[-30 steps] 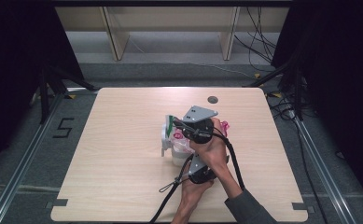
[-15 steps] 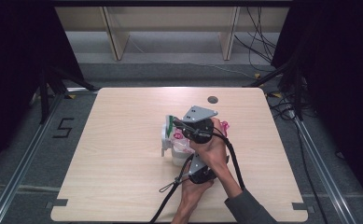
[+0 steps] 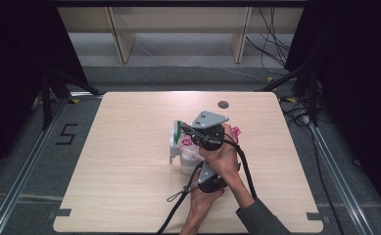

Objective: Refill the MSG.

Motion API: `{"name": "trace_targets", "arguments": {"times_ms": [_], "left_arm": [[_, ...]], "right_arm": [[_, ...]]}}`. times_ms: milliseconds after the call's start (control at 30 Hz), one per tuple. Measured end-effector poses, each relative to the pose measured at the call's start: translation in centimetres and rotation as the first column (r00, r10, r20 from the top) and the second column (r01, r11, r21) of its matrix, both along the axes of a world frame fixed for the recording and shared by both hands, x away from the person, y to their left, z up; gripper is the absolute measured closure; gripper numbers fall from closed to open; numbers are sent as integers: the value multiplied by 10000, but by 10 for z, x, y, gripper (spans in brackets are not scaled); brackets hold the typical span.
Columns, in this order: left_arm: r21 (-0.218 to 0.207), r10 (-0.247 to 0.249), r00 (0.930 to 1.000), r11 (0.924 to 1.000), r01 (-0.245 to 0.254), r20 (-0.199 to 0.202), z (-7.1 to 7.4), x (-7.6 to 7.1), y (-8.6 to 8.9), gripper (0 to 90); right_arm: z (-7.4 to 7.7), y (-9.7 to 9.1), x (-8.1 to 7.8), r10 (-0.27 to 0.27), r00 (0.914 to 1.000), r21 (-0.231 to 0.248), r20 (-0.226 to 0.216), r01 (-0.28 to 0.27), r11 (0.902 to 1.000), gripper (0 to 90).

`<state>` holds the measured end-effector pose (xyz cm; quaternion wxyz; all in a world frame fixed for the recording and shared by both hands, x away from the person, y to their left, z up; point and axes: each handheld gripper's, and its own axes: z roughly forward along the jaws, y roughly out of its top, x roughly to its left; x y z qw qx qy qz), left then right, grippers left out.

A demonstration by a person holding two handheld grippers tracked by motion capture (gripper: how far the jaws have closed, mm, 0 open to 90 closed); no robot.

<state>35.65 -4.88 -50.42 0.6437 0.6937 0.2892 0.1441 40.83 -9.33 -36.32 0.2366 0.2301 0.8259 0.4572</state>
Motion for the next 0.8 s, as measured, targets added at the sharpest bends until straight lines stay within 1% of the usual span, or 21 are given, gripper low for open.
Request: {"name": "trace_targets", "arguments": {"times_ms": [33, 67, 100, 133, 233, 267, 300, 367, 400, 433, 467, 500, 533, 567, 600, 633, 667, 700, 733, 767, 800], "left_arm": [[142, 53, 10000, 9999, -52, -44, 0, 0, 1, 759], [79, 55, 10000, 10000, -54, -38, 1, -1, 1, 759], [79, 55, 10000, 10000, -54, -38, 1, -1, 1, 759], [6, 51, 10000, 10000, -52, 59, 2, -1, 1, 758], [165, 104, 9999, 9998, -103, -37, 0, -1, 1, 758], [160, 131, 9999, 9998, -130, -64, 0, -1, 1, 758], [215, 140, 9999, 9997, -140, -21, 0, -1, 1, 758], [193, 118, 9999, 9997, -117, -48, 0, -1, 1, 758], [-303, 277, 9994, 9991, -284, -220, 0, -2, -2, 758], [-124, 229, 9995, 9997, -231, -200, 0, -1, -1, 758], [-250, 268, 9993, 9993, -274, -259, 0, -1, -1, 756], [-2, 91, 9998, 10000, -91, -157, -1, 0, 1, 754], [204, 191, 9995, 9996, -186, -245, -1, 0, 2, 752], [-112, 194, 9992, 9997, -198, -355, -2, 0, 0, 750], [-224, 155, 9994, 9996, -162, -310, -3, 1, -1, 749], [-136, 177, 9991, 9997, -183, -388, -3, 1, -1, 748], [-168, 144, 9989, 9997, -152, -438, -3, 1, -1, 748], [-129, 208, 9986, 9997, -215, -495, -4, 1, -1, 747], [-121, 118, 9987, 9998, -124, -502, -4, 2, -2, 746], [-83, 103, 9985, 9999, -107, -531, -4, 2, -2, 745], [31, 209, 9980, 9998, -207, -596, -4, 1, -2, 742]], "right_arm": [[0, -1, 2, 38, 9998, -68, 173, -37, 10000, 899], [-1, 0, 1, -53, 9999, 56, -99, 53, 10000, 899], [0, -1, 1, 29, 9999, -27, 168, -28, 10000, 899], [1, 0, 0, 12, 10000, 11, -10, -12, 10000, 899], [0, -1, 2, 62, 10000, 6, 63, -62, 10000, 899], [0, -2, 2, 108, 9999, 33, -85, -108, 9999, 899], [0, -2, 2, 48, 9999, 70, 104, -49, 10000, 899], [1, -3, 2, 104, 9999, 92, -33, -104, 9999, 899], [1, -4, 2, 68, 9999, 150, 130, -70, 9999, 900], [1, -5, 2, 49, 10000, 221, 70, -51, 9997, 900], [2, -6, 1, -42, 10000, 335, -3, 42, 9994, 900], [2, -6, 0, -4, 10000, 377, -25, 5, 9993, 900], [3, -7, 0, 88, 9999, 373, -101, -84, 9993, 900], [3, -8, 1, 136, 9999, 416, 47, -138, 9990, 900], [4, -9, 0, 185, 9997, 444, -174, -177, 9989, 900], [4, -10, 0, 172, 9997, 602, -166, -162, 9981, 900], [4, -12, 0, 229, 9995, 604, -228, -215, 9979, 900], [4, -14, 0, 144, 9999, 736, -56, -139, 9972, 900], [5, -16, 0, 165, 9998, 745, -134, -155, 9971, 900], [5, -17, 0, 106, 9999, 834, -1, -105, 9965, 900], [6, -19, 0, 235, 9997, 798, -121, -224, 9966, 900]]}}
